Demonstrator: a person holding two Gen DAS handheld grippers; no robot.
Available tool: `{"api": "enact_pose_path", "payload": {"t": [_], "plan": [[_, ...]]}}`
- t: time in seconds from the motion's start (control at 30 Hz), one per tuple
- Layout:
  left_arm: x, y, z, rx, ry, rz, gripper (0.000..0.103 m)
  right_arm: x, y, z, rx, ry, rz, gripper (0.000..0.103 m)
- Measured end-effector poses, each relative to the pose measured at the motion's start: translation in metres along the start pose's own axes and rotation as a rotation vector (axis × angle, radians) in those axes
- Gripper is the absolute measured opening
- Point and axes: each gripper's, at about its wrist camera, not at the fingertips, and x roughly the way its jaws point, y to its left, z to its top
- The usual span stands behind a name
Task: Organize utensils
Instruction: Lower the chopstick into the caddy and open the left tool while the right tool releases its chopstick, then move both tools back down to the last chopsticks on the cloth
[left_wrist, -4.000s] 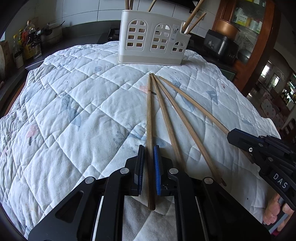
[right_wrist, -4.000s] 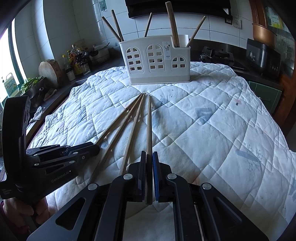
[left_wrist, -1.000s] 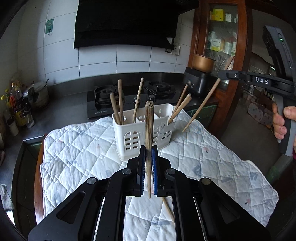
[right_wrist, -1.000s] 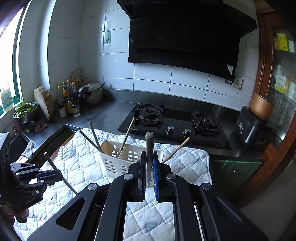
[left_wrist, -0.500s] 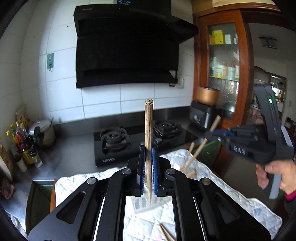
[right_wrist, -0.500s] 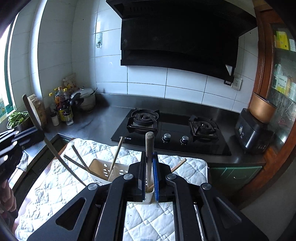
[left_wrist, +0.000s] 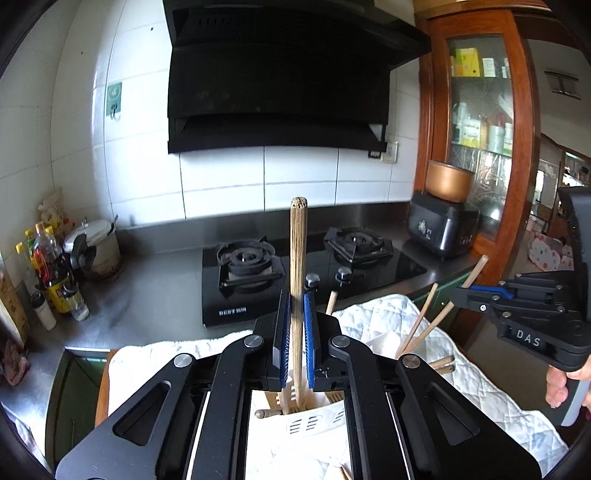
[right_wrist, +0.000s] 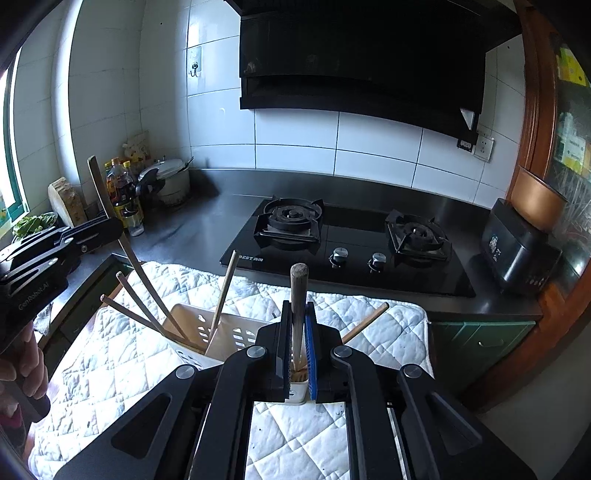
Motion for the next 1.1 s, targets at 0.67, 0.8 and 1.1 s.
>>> {"api": "enact_pose_path", "payload": {"t": [0.67,0.8,1.1], "plan": [[0.008,0.006,-0.021,-0.011,0.050,-0.025,0.009,0.015,-0.001,-0.017,0.016,0.034,-0.008,0.019],[-0.005,0.002,-0.021,-0.003,0.031,-0.027,0.025,-0.001,-0.005,-0.018,0.030,0.002,-0.013,0.036],[-0.052,-0.011,-0.030,0.011,-0.022,-0.032,0.042,-0.048,-0.006,-0.041,0.035,-0.062,-0.032,0.054]]}}
